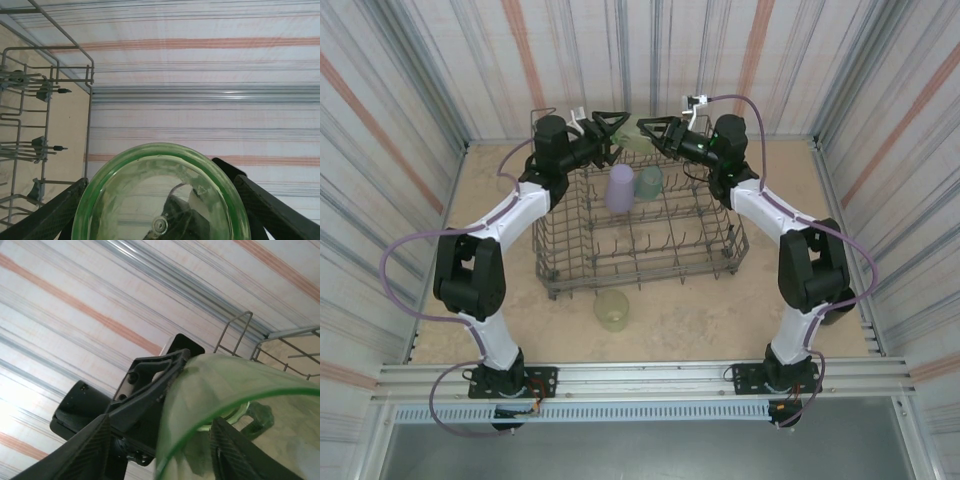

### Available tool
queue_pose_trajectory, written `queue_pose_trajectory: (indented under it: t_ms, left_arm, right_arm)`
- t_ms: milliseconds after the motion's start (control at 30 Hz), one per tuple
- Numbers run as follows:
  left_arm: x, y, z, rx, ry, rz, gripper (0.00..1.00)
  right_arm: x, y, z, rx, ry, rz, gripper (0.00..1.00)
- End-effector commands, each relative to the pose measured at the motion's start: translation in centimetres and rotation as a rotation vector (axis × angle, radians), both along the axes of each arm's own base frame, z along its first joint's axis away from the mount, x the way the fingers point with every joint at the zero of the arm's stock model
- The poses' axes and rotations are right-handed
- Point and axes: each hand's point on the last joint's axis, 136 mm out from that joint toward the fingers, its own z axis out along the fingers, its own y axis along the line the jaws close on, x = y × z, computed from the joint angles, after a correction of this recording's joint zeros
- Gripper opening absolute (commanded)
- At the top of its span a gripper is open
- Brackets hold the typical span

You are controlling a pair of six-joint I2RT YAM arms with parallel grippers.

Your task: Load the cups into the dish rack

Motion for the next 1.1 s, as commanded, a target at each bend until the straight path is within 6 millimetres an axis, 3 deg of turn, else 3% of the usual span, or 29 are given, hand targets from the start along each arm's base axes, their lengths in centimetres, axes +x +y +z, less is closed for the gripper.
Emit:
queue_pose_trajectory:
  t_ms: [0,167,267,333,600,900,1067]
  left_arm:
    - [-1.2,0.0,3.6,0.034,-0.095,-0.020,0.13]
    - [-1.3,-0.1,4.9,0.095,-0.129,-0.014,0.10]
    - [-1.3,-0.4,5.6,0.140,-0.152,-0.012,0.09]
    - [-1.3,-0.8,6.2,0.175,-0.173,-0.012,0.08]
    - [-1.6,-3.2,7.2,0.379,-0.264,-0.019,0.06]
    - [-1.6,-6.7,6.0,0.605,-0.345,-0.033,0.01]
    - [-1.2,-8.6,4.9,0.706,-0.381,-0.049,0.00]
  right_arm:
    - [-1.9,-1.1,3.8,-0.029,-0.086,-0.026,0.62]
    - [-3.2,-3.1,3.4,-0.127,-0.085,-0.096,0.72]
    - [-3.7,-5.0,2.5,-0.169,-0.059,-0.153,0.84]
    - [-4.3,-6.2,1.8,-0.196,-0.040,-0.180,0.99]
    - [-7.0,-11.9,-1.6,-0.352,0.020,-0.342,0.99]
    - [-10.9,-18.2,-4.1,-0.469,0.063,-0.523,0.99]
    - [-13.0,-20.2,-4.4,-0.498,0.072,-0.572,0.99]
